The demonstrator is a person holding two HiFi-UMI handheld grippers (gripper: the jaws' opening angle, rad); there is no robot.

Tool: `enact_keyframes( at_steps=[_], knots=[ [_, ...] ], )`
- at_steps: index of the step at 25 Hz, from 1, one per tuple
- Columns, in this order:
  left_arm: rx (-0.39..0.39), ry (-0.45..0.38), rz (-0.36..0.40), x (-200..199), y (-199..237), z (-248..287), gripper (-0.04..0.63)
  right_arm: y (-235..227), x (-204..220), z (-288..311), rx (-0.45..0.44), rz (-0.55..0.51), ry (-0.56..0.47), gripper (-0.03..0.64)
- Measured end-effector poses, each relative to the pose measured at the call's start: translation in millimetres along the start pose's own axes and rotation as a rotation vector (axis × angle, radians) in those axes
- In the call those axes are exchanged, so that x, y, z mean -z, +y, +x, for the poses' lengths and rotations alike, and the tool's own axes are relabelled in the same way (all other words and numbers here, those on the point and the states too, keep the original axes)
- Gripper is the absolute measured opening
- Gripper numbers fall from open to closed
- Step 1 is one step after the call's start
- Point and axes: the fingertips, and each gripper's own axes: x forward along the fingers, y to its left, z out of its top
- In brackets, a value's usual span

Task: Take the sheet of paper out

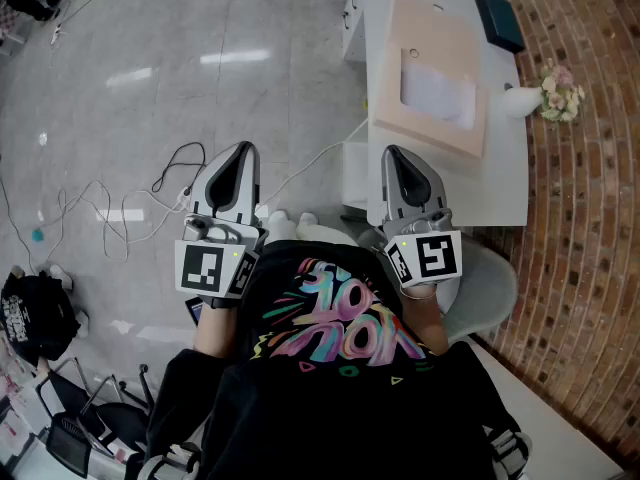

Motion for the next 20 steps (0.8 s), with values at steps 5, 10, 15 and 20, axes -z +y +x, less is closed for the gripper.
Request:
enact_keyframes(
  at_steps=[5, 10, 15, 20],
  knots=[
    [-0.024, -0.034, -0.032, -7.4, -1.5, 5.9, 0.029, 1.5, 2.5, 2.1, -0.015, 0.012, -0.010, 0.020],
    [-0.033, -0.009, -0.016, 0.2, 2.4, 9.6, 0.029, -2.5, 4.8, 9.6, -0.027, 0.027, -0.009, 0.020],
    [-0.010, -0.006, 0.006, 2.1, 16.6, 28.1, 0.029, -9.4, 6.3, 27.2, -0.018, 0.047, -0.021, 0.020],
    [0.038, 0.002, 0.013, 1.5, 47.3, 75.0, 0.029, -25.6, 6.9, 68.2, 0.033, 0.055, -0.021, 0.020]
  ],
)
